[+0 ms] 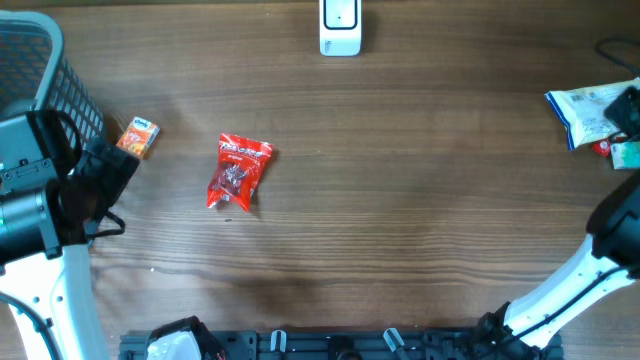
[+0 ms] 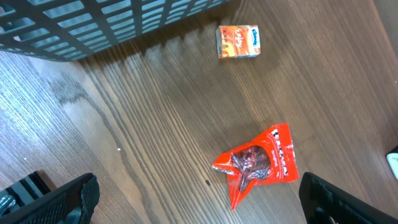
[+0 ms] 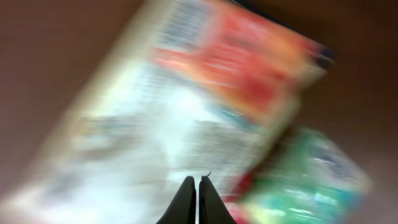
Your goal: Scan the item barcode
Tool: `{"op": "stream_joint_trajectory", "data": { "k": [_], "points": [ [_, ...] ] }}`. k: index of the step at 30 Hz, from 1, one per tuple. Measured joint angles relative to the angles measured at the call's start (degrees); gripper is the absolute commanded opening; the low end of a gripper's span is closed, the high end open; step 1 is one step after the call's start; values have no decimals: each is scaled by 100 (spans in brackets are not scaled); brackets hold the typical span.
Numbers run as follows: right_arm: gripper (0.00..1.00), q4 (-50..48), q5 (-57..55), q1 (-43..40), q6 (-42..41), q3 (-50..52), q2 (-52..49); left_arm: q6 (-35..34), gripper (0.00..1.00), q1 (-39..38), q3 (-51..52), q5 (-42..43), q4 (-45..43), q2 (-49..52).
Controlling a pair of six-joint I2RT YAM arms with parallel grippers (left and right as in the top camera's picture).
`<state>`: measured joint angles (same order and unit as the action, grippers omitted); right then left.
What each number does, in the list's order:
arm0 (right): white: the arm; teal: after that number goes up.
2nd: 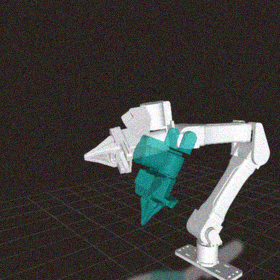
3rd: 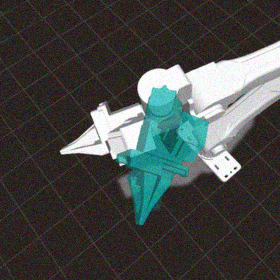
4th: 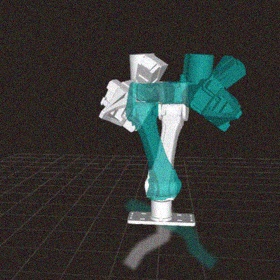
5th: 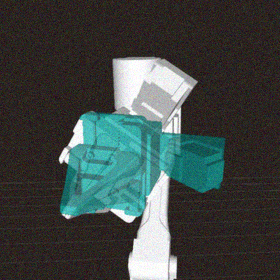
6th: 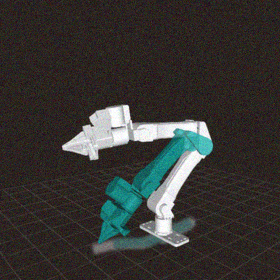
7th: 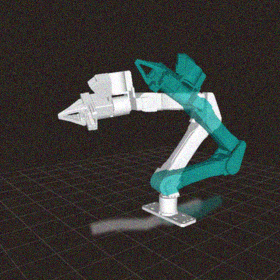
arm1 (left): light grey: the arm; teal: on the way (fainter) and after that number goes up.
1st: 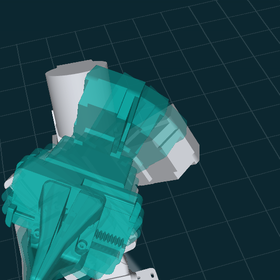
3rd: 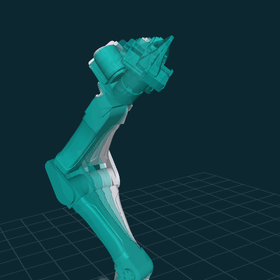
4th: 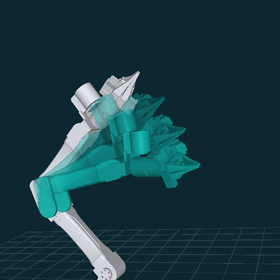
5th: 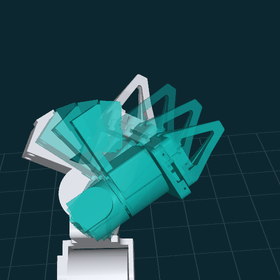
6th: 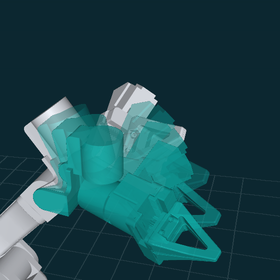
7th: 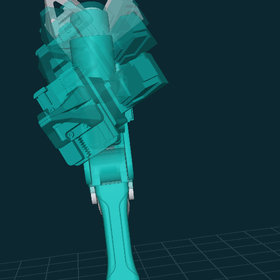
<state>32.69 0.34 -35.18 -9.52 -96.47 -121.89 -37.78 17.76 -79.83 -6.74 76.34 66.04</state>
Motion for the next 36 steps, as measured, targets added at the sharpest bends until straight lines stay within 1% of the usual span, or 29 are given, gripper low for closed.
{"op": "stream_joint_trajectory", "data": {
  "k": [1, 3, 7, 8, 9, 10, 11, 14, 18, 19, 20, 21, 22, 27, 28, 30, 32, 33, 35, 36],
  "points": [
    [23, -98, 603, 0, -15, 9, 144, 0, 100, 0, 0, 0, 2, 0],
    [33, -339, 1725, 0, -79, 15, 398, 0, 100, 0, 0, 0, 2, 0],
    [42, -876, 4057, 133, -328, 15, 968, 0, 100, 0, 0, 0, 2, 0],
    [47, -872, 4389, 210, -400, 13, 1056, 0, 100, 0, 0, 0, 0, 0],
    [54, -793, 4736, 337, -448, 9, 1156, 0, 100, 0, 0, 0, 2, 0],
    [58, -697, 4957, 470, -525, 2, 1207, 0, 100, 0, 0, 0, 0, 0],
    [65, -542, 5209, 669, -542, 0, 1241, 0, 100, 0, 0, 0, 2, 0],
    [69, -55, 5508, 1373, -651, 4, 1239, 0, 100, 0, 0, 0, 2, 0],
    [73, 483, 5438, 2496, -671, 7, 1237, 0, 100, 0, 0, 0, 0, 0],
    [77, 625, 5307, 2870, -656, 7, 1237, 0, 100, 0, 0, 0, 2, 0],
    [83, 763, 5117, 3268, -629, 7, 1237, 0, 100, 0, 0, 0, 2, 0],
    [93, 883, 4872, 3615, -608, 7, 1237, 0, 100, 0, 0, 0, 2, 0],
    [99, 970, 4645, 3947, -623, 7, 1237, 0, 100, 0, 0, 0, 2, 0],
    [100, 1102, 3056, 5831, -905, 7, 1224, 0, 100, 0, 0, 0, 2, 0],
    [100, 1091, 2428, 6572, -1198, 7, 1185, 0, 100, 0, 0, 0, 2, 0],
    [99, 1056, 2009, 7060, -1471, 7, 1128, 0, 100, 0, 0, 0, 2, 0],
    [96, 863, 1587, 7528, -1808, 7, 1008, 0, 100, 0, 0, 0, 2, 0],
    [93, 728, 1429, 7742, -1971, 7, 918, 0, 100, 0, 0, 0, 2, 0],
    [92, 595, 1198, 7958, -2186, 7, 802, 0, 100, 0, 0, 0, 2, 0],
    [92, 466, 1169, 8231, -2229, 7, 625, 0, 100, 0, 0, 0, 2, 0]
  ]
}}
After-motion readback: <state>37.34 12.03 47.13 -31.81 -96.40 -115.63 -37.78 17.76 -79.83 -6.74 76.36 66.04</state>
